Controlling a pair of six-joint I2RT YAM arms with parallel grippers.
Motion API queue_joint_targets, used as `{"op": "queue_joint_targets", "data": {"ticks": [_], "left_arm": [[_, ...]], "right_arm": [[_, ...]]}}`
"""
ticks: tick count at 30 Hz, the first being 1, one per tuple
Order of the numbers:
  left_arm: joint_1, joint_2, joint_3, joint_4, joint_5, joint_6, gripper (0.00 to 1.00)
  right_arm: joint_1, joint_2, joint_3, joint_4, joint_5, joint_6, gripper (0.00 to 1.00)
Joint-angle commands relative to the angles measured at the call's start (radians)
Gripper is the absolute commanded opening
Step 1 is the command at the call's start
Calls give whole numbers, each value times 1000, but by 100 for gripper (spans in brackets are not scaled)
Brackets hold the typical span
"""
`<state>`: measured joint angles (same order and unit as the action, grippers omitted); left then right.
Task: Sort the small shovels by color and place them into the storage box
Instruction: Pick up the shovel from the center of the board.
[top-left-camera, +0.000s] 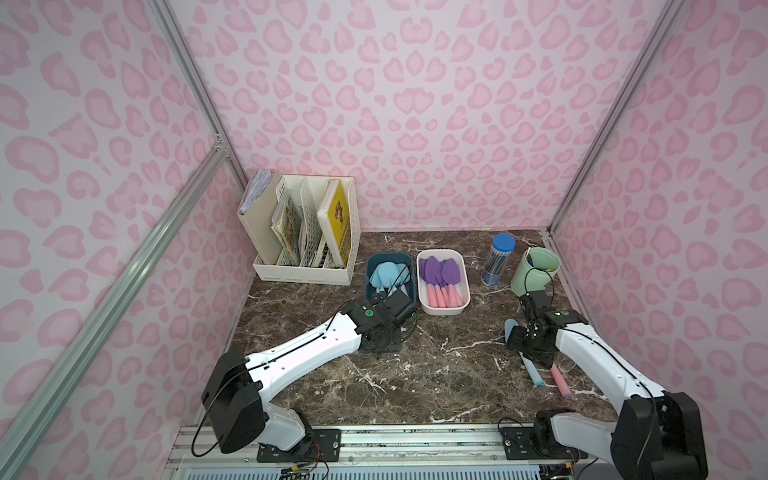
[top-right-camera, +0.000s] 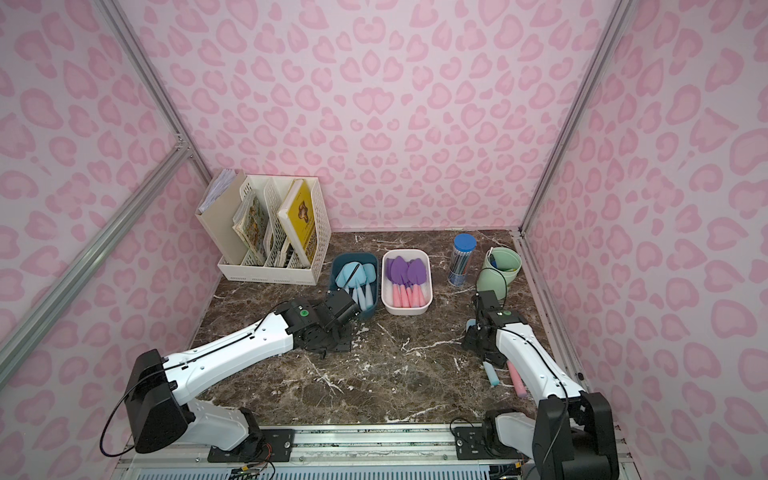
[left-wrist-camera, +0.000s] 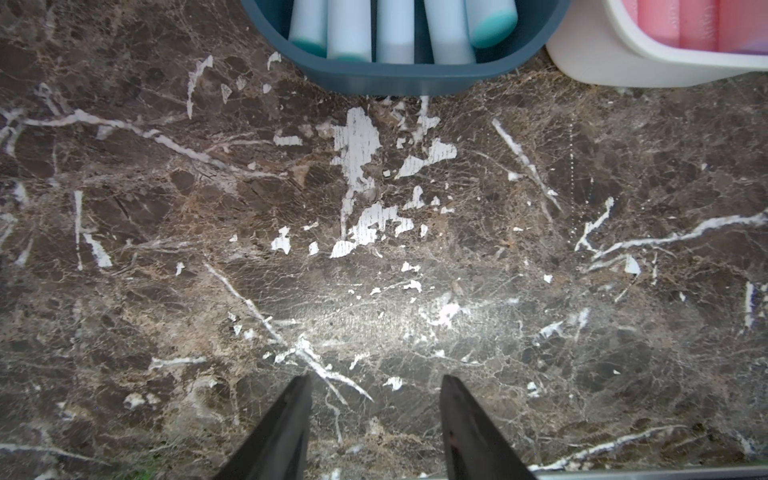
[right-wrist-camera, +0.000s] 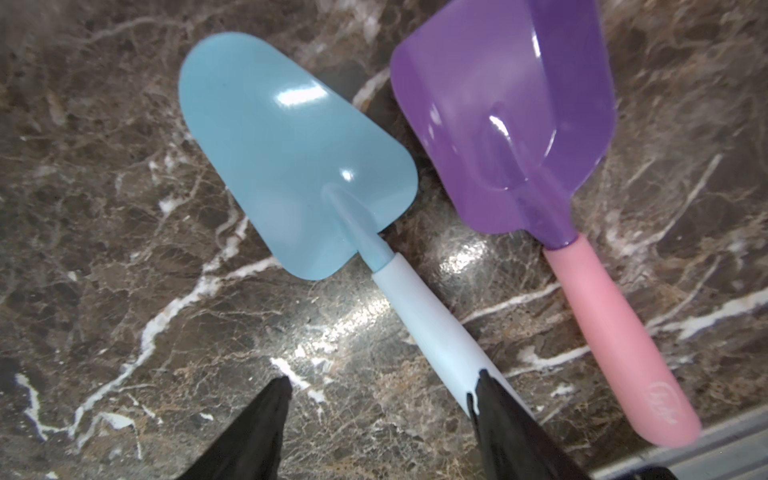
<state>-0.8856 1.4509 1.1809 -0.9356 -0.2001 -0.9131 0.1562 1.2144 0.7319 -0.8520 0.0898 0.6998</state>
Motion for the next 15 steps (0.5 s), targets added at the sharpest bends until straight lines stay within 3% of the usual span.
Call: {"op": "queue_joint_targets", "data": {"ticks": [1, 15], "left_arm": [[-1, 6, 0, 4, 4, 13, 55], [0, 51, 46, -63, -28, 3, 55]], "right_arm": [[-21, 14, -7, 5, -4, -18, 75], [-53, 84, 0, 21, -10, -22, 75]]}}
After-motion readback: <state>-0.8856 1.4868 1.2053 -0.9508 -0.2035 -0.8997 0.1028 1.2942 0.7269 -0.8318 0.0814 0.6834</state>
